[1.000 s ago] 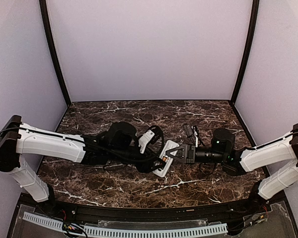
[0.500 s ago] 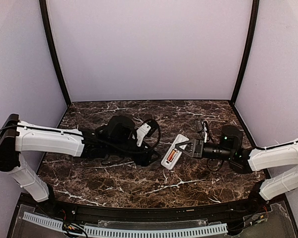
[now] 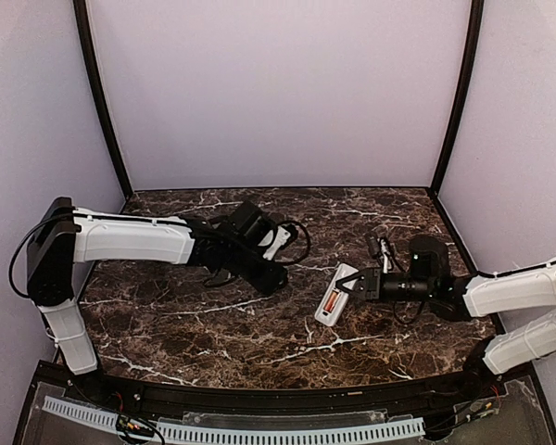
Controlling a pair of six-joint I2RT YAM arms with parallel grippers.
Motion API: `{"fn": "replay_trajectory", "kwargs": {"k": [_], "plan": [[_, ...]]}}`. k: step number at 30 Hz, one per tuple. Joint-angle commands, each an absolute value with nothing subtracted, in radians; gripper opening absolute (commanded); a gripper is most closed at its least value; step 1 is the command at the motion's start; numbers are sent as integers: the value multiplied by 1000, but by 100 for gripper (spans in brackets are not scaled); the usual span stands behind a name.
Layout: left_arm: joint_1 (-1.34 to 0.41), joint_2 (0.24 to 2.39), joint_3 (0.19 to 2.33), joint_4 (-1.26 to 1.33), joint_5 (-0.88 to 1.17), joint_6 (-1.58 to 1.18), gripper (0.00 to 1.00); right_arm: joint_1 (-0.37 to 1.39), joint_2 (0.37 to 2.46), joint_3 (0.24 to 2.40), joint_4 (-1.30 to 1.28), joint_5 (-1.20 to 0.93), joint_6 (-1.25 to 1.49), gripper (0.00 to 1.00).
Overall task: Load the batteries into the remote control
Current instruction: Pass from the right arm to the left
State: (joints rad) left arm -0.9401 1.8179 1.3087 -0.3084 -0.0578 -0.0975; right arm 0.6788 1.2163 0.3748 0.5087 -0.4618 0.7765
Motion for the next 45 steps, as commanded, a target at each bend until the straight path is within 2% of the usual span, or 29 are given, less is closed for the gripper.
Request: {"fn": "replay_trajectory", "kwargs": {"k": [1, 5, 8, 15, 24, 29, 33, 36, 38, 40, 45], "plan": [[-946, 1733, 1215, -188, 135, -98, 63, 673, 1295, 399, 600, -507, 783, 0], [-969, 1701, 1137, -50, 235, -159, 77, 673, 1374, 397, 701, -529, 824, 0], [-1003, 1713, 1128, -12, 228, -186, 84, 676, 1443, 396, 784, -541, 866, 0], [-1061, 1795, 1193, -19, 175, -216, 88, 711, 1559, 411, 934, -528, 945, 0], [-1094, 1891, 1280, -112, 48, -255, 87, 768, 1605, 451, 974, -494, 973, 0], [-1097, 1905, 1291, -136, 13, -253, 78, 785, 1608, 455, 966, -475, 980, 1], [-1097, 1907, 1299, -160, -29, -246, 64, 788, 1611, 453, 957, -462, 982, 5], [-1097, 1905, 1304, -173, -24, -234, 48, 789, 1611, 457, 937, -463, 979, 20], [-1097, 1904, 1308, -193, -18, -216, 42, 786, 1605, 460, 918, -466, 979, 31], [-1096, 1900, 1308, -218, -14, -201, 39, 777, 1591, 458, 883, -470, 973, 42], [-1097, 1870, 1280, -301, -9, -153, 36, 721, 1496, 429, 769, -476, 921, 58]]}}
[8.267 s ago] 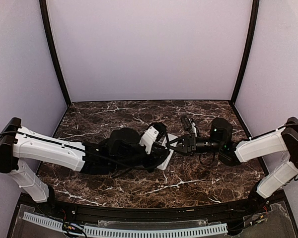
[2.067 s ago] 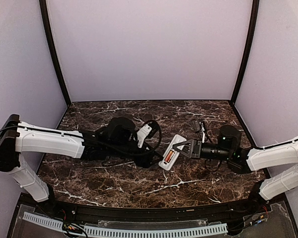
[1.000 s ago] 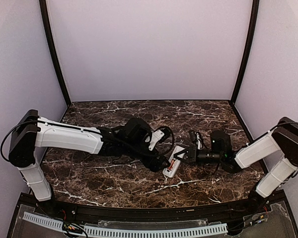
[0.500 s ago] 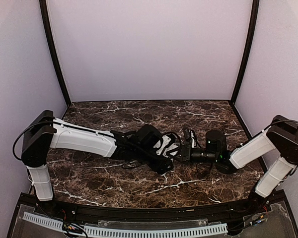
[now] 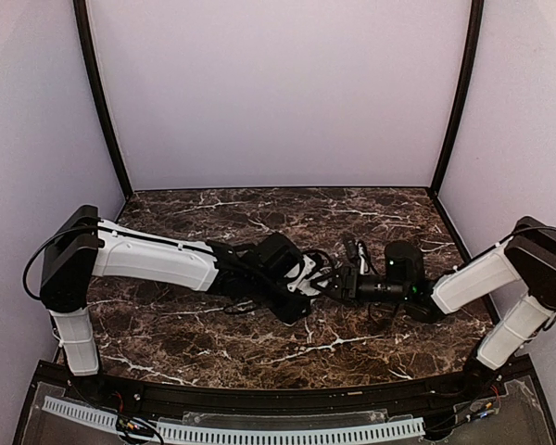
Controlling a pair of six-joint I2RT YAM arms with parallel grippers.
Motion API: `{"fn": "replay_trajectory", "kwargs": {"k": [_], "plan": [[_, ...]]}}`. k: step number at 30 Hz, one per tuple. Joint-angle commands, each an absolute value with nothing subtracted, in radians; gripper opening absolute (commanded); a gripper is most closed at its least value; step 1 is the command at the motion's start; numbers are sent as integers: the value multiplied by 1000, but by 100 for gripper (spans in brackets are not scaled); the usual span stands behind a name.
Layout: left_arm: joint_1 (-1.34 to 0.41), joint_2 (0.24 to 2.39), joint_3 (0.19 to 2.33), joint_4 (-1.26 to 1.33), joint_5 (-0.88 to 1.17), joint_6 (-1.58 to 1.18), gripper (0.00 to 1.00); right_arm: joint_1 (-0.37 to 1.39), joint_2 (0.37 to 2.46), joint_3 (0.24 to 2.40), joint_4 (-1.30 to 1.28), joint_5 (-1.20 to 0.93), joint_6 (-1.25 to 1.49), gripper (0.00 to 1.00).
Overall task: Load the batteries into the remote control
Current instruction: Pass from the right arm to the left, then place the remote control without the battery cover at the center of the board, then pick up the battery cover from the center of the board.
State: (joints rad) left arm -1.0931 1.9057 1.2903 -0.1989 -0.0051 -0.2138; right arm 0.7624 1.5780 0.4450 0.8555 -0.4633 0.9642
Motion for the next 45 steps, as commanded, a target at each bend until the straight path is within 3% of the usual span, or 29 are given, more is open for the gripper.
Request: {"fn": "replay_trajectory", "kwargs": {"k": [1, 6, 11, 24, 29, 34, 45], "plan": [[-1096, 1863, 1277, -313, -6, -134, 36, 708, 1471, 427, 724, -470, 902, 60], [-1096, 1866, 1284, -424, 18, -75, 36, 663, 1328, 421, 494, -395, 802, 76], [-1095, 1903, 1315, -505, 34, -18, 36, 640, 1190, 402, 388, -326, 747, 98], [-1095, 2038, 1451, -649, 68, 99, 43, 621, 1054, 349, 407, -350, 728, 99], [-1095, 2056, 1465, -665, 72, 111, 54, 618, 1032, 339, 419, -363, 717, 98], [-1094, 2056, 1490, -694, 57, 122, 66, 617, 1029, 333, 435, -378, 702, 99], [-1005, 1915, 1474, -632, 62, 123, 70, 614, 1028, 336, 450, -405, 660, 99]]}}
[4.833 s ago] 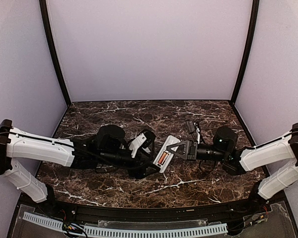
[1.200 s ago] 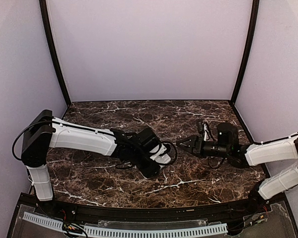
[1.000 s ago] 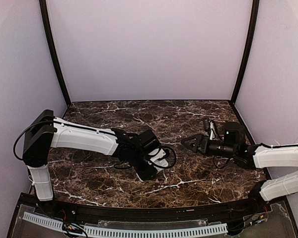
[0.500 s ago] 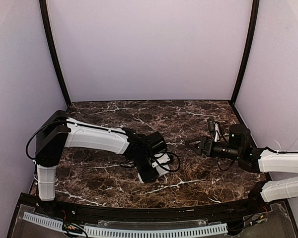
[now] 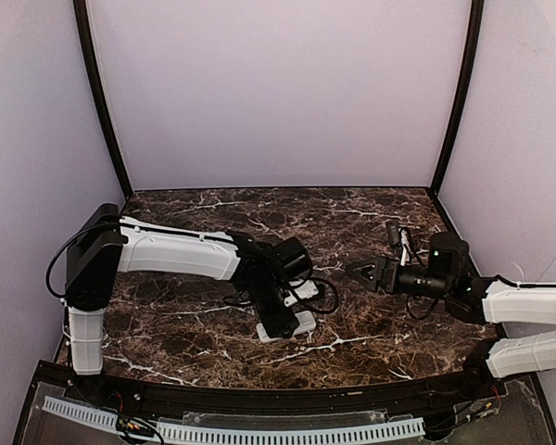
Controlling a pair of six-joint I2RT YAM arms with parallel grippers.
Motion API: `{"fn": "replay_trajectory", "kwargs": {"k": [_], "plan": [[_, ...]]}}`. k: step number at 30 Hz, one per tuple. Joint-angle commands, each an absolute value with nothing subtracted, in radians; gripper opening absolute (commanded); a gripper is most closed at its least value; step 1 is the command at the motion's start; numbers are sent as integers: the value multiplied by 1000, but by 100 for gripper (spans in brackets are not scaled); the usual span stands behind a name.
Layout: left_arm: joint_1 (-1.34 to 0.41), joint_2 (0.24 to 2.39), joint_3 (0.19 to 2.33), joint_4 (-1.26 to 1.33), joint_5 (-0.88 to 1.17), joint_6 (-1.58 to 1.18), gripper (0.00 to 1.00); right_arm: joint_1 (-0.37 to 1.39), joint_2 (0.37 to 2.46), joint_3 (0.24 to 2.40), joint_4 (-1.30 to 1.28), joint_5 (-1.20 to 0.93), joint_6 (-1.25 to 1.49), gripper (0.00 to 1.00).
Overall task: Load the batteries into the remote control
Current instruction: Pick up the battery cover from the center of the board.
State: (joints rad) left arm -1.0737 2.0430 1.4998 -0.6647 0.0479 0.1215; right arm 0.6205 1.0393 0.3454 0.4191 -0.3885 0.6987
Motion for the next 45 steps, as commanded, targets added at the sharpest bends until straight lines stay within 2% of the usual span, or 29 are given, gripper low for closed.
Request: {"fn": "replay_trajectory", "kwargs": {"k": [1, 7, 11, 19, 35, 45], "plan": [[-990, 1903, 1464, -598, 67, 122, 71, 614, 1027, 340, 445, -405, 654, 98], [-903, 1900, 1458, -566, 29, 120, 67, 614, 1033, 387, 385, -414, 592, 99], [-884, 1935, 1479, -547, 13, 130, 58, 612, 1037, 395, 384, -437, 568, 98], [-867, 2008, 1522, -488, 35, 161, 41, 610, 1067, 405, 381, -465, 554, 88], [-842, 2115, 1565, -464, 40, 166, 30, 599, 1077, 396, 394, -476, 566, 82], [-836, 2143, 1561, -457, 70, 164, 17, 596, 1091, 396, 398, -494, 557, 78]]}}
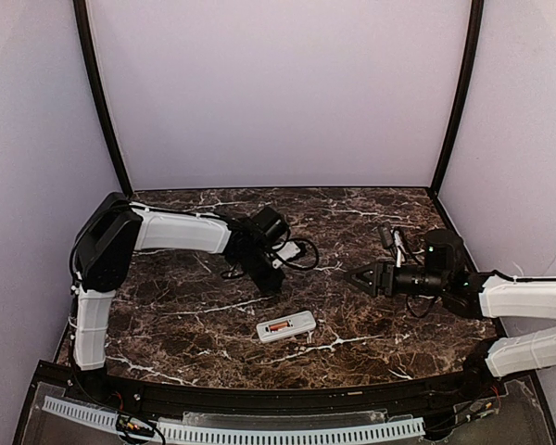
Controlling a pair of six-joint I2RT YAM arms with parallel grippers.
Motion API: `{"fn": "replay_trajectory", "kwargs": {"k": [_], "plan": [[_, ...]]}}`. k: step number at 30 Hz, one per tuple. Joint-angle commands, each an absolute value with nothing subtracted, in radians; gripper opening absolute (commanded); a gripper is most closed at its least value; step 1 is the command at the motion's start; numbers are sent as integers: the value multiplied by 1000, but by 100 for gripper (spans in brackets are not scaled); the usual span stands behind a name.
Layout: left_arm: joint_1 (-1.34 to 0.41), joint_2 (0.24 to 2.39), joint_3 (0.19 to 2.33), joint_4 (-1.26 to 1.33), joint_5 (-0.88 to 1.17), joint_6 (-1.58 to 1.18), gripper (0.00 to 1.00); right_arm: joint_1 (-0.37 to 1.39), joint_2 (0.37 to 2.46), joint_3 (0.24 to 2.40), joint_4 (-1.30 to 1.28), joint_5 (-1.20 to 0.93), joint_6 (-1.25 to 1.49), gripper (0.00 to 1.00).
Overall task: Load the batteries into the remote control
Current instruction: Pick up the battery cover from the center of the board.
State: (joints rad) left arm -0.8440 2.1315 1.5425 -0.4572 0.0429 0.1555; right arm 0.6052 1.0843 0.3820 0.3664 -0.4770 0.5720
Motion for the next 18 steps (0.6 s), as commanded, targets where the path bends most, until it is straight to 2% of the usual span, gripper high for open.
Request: {"fn": "replay_trajectory", "kwargs": {"k": [1, 11, 18], "plan": [[-835, 2146, 1562, -456, 75, 164, 16, 596, 1091, 396, 397, -494, 555, 78], [-828, 2138, 1595, -517, 120, 153, 3, 595, 1094, 408, 383, -525, 518, 72], [-826, 1964, 1584, -629, 256, 131, 1, 602, 1050, 444, 291, -563, 344, 63]]}}
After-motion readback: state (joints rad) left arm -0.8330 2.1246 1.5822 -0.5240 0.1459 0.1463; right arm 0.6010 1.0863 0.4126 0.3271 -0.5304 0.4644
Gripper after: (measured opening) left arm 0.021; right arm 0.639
